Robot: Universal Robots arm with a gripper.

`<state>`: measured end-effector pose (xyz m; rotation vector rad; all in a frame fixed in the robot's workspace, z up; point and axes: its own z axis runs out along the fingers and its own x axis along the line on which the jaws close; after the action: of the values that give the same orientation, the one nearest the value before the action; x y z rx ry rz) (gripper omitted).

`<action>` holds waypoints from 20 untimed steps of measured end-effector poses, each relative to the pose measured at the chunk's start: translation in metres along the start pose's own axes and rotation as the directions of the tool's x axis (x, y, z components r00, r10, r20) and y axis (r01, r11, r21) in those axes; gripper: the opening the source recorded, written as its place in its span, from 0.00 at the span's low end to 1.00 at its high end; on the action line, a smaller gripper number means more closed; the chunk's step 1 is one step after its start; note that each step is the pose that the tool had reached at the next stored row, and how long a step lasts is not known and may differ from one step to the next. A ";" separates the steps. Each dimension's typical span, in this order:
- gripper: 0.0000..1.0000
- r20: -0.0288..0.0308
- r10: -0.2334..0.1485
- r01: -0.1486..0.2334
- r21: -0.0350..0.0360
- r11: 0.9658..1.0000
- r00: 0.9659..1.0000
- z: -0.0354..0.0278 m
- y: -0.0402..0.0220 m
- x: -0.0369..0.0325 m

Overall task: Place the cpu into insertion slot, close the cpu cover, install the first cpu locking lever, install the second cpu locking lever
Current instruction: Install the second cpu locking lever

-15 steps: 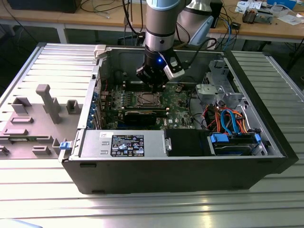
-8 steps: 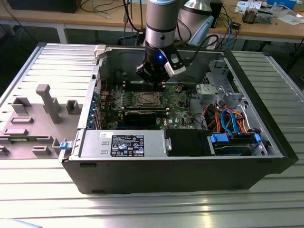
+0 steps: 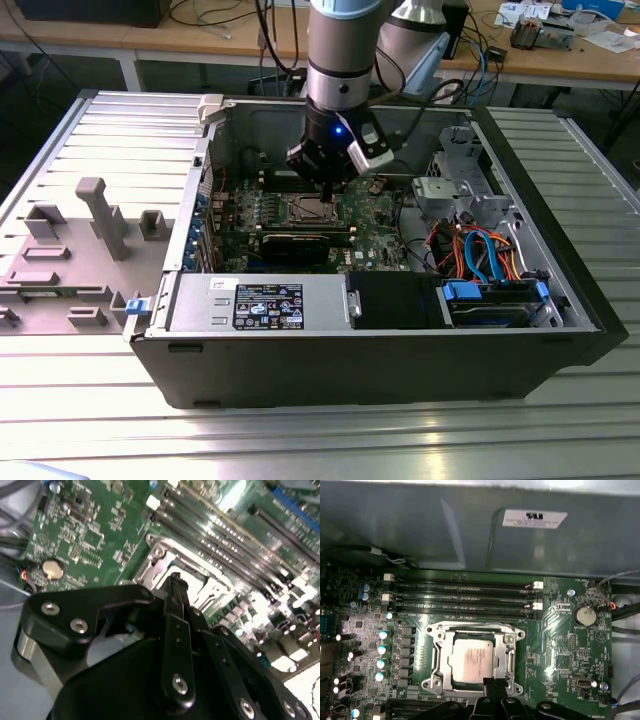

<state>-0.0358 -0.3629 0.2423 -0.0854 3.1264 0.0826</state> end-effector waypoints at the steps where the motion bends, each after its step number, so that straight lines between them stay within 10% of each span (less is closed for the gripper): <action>1: 0.11 0.000 0.001 -0.001 0.000 1.000 1.000 -0.0003 -0.0010 0.0003; 9: 0.11 0.000 0.007 -0.007 0.000 1.000 1.000 -0.0010 -0.0124 0.0017; 20: 0.11 0.000 0.007 -0.007 -0.006 1.000 1.000 -0.0002 -0.0241 0.0230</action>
<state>-0.0575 -0.3882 0.2410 -0.0744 3.1264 0.0918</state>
